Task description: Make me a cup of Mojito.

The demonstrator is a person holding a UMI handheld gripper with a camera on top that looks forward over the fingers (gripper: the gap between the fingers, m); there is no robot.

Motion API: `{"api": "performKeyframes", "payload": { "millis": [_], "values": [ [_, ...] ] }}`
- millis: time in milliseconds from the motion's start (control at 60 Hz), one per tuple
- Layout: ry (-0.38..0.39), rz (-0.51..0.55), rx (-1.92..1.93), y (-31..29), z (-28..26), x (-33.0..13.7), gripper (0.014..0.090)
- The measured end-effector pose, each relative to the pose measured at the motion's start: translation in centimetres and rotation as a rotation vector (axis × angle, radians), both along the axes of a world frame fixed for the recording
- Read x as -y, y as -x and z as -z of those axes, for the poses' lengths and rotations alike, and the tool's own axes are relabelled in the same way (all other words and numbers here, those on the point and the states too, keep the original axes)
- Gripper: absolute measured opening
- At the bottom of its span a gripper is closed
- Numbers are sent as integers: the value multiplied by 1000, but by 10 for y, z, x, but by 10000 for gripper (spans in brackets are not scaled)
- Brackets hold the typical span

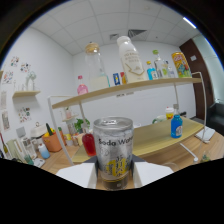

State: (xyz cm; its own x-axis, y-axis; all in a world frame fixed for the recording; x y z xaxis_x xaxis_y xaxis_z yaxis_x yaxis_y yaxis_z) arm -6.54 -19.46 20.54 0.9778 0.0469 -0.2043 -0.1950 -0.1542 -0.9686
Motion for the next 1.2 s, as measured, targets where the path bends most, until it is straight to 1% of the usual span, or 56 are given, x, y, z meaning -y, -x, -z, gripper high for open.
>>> {"api": "performKeyframes", "payload": {
  "millis": [250, 450, 567, 917, 1000, 1033, 1083, 1150, 1183, 1200],
  "values": [
    [143, -30, 94, 19, 94, -1, 505],
    [206, -39, 114, 25, 131, 1, 505],
    [229, -47, 131, 28, 143, 4, 508],
    [201, -29, 155, 33, 144, 14, 537],
    [219, -38, 169, 32, 147, 15, 542],
    [239, -40, 161, 33, 150, 16, 571],
    [270, -35, 145, 32, 150, 20, 656],
    [295, -14, 138, 28, 143, 26, 869],
    [295, -9, 138, 26, 135, 30, 843],
    [296, -10, 135, 26, 131, 32, 844]
  ]
}}
